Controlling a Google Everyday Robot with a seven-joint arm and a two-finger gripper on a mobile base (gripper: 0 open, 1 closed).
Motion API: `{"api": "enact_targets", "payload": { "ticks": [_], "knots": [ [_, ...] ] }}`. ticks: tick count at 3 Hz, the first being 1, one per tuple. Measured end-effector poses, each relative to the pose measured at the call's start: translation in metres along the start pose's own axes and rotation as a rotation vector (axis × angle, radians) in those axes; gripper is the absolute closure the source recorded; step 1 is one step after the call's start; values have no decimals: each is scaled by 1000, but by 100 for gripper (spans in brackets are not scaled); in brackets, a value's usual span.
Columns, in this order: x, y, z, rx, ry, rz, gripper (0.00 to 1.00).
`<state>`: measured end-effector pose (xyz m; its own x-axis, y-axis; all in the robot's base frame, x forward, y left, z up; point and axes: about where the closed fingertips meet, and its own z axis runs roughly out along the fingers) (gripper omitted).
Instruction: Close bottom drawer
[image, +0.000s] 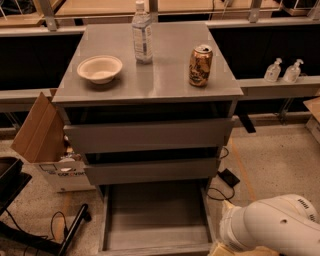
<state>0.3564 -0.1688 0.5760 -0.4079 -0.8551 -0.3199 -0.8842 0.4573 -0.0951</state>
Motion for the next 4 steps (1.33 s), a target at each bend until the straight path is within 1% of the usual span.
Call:
{"api": "enact_targets", "payload": {
  "ticks": [1, 2, 3, 4],
  "knots": [
    [9, 6, 54, -21, 12, 14, 0],
    [20, 19, 123, -78, 3, 33, 0],
    [29, 25, 164, -111, -24, 59, 0],
    [42, 32, 204, -142, -63, 114, 0]
  ]
}}
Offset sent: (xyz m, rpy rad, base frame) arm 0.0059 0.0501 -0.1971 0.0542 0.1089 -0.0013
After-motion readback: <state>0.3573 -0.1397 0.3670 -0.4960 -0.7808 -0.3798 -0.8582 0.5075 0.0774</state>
